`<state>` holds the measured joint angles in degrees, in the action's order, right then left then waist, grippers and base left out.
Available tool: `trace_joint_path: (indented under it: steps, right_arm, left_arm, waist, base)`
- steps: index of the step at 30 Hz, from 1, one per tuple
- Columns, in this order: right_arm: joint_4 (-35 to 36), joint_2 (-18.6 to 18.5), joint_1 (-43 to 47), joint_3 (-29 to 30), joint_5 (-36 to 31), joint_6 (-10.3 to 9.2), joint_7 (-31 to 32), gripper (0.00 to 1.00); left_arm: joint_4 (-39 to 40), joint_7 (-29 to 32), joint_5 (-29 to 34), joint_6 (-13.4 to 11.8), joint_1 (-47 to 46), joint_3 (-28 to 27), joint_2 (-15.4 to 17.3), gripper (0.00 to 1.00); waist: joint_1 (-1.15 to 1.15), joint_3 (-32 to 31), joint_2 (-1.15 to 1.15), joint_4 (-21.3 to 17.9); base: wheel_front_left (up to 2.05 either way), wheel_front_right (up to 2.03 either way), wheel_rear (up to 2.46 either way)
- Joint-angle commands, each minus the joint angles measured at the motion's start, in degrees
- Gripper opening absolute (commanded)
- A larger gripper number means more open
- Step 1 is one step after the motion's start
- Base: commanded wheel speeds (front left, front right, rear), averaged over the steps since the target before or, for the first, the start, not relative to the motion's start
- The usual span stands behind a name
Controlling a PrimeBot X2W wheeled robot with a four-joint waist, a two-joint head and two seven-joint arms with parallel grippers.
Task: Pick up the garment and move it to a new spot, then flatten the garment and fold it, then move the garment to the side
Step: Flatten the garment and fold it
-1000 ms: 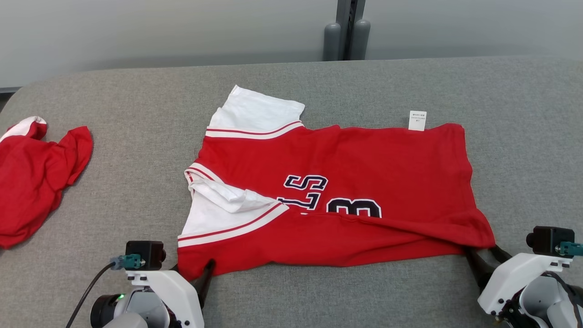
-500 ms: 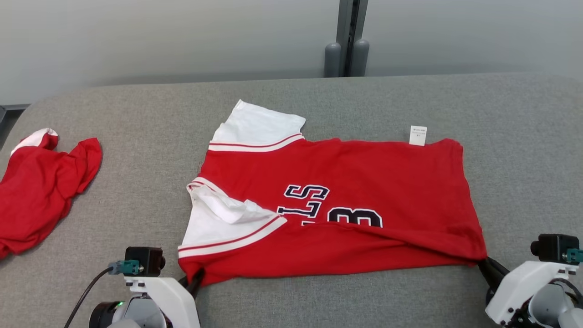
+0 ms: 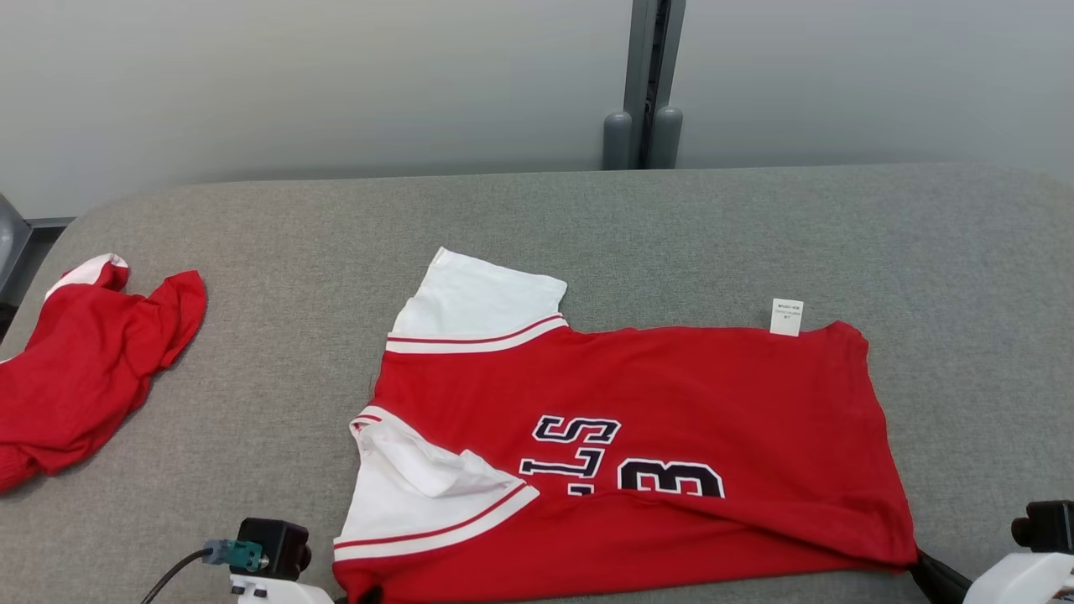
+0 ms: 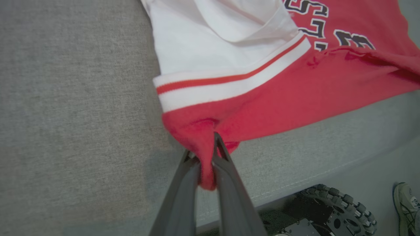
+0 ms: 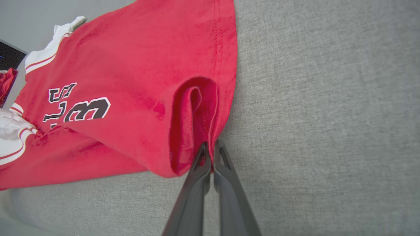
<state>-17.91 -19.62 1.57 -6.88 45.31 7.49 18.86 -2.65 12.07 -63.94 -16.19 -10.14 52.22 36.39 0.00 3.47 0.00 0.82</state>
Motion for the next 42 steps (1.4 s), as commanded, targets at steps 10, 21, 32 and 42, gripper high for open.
trace_joint_path:
  steps: [10, 21, 32, 42]
  right_arm:
    - [4.5, 3.8, 5.0, 6.4, -4.2, 0.02, 6.2, 1.0]
    - [12.7, 6.0, 5.6, 14.1, -10.8, 0.05, 9.6, 1.0]
    - [15.2, 7.2, -5.1, 15.7, -15.5, 0.05, 8.4, 1.0]
    - [10.5, 6.0, -18.3, 11.8, -15.7, 0.05, 8.5, 1.0]
  left_arm:
    - [2.7, 1.8, 0.3, -2.8, 1.2, 0.7, 2.0, 1.0]
    - [3.9, 0.4, 4.0, -3.4, -4.4, -1.0, 3.5, 1.0]
    - [4.3, 4.6, 8.9, 0.4, -20.8, -3.1, 4.0, 1.0]
    - [-4.6, 12.9, 8.4, 7.7, -37.1, -3.6, 1.0, 1.0]
  waist:
    - [0.0, -0.1, 0.0, 0.3]
    - [0.0, 0.5, 0.0, 0.1]
    - [0.0, 7.3, 0.0, -1.5]
    - [0.0, 15.6, 0.0, -3.3]
  base:
    - [0.0, 0.0, 0.0]
    - [0.0, 0.0, 0.0]
    - [0.0, 0.0, 0.0]
    - [0.0, 0.0, 0.0]
